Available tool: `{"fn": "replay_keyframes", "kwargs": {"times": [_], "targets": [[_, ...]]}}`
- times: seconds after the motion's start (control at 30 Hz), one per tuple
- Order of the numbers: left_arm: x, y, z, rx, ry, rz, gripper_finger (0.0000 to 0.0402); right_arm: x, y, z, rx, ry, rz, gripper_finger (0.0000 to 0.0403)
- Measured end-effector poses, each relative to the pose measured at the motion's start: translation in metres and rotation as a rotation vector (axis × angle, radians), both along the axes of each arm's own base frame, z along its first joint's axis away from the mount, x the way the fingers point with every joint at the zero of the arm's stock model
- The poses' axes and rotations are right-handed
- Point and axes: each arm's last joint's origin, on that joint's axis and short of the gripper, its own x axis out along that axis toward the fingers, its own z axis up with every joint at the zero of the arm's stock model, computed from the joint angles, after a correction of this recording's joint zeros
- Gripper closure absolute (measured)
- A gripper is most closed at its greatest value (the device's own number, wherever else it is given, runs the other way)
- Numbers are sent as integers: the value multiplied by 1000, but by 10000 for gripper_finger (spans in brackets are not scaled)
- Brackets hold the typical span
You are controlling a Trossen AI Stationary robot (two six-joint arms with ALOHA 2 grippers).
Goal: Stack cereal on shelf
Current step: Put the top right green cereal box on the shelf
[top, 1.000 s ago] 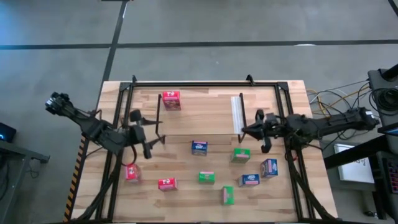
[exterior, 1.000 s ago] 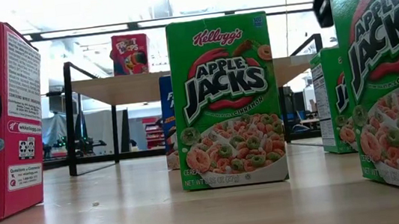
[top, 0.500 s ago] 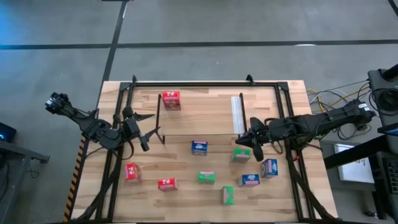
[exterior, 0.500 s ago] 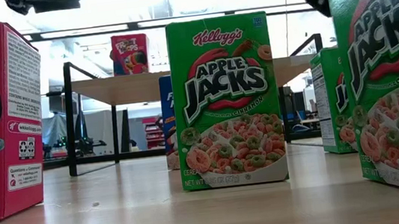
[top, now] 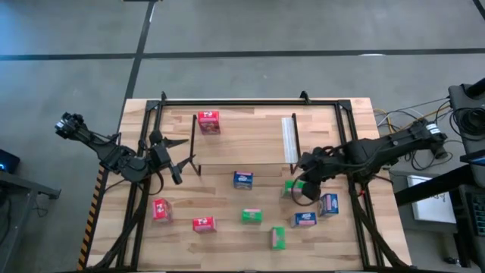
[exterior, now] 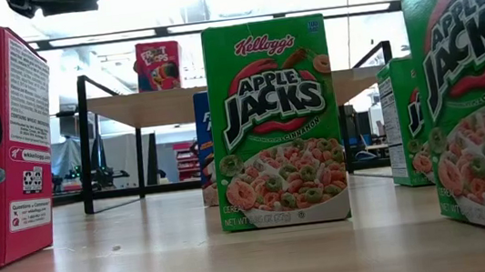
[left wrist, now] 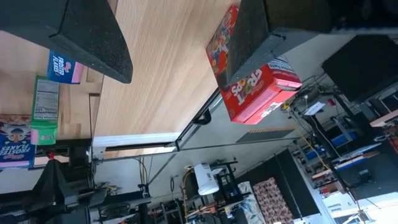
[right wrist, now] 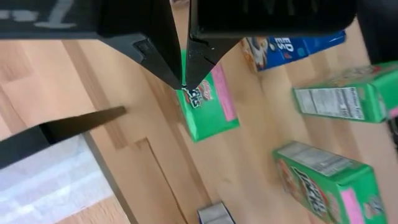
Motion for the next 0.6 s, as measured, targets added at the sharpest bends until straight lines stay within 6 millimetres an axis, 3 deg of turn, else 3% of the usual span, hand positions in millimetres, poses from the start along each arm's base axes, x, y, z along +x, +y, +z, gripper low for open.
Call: {"fn": "replay_keyframes", "kwargs": {"times": [0.43,0.6], "targets": [[0,0,0,1,0,-1,157,19,5,-6,-55,150,26,388],[0,0,0,2,2,-1,157,23,7,-12,-66,184,37,347]]}}
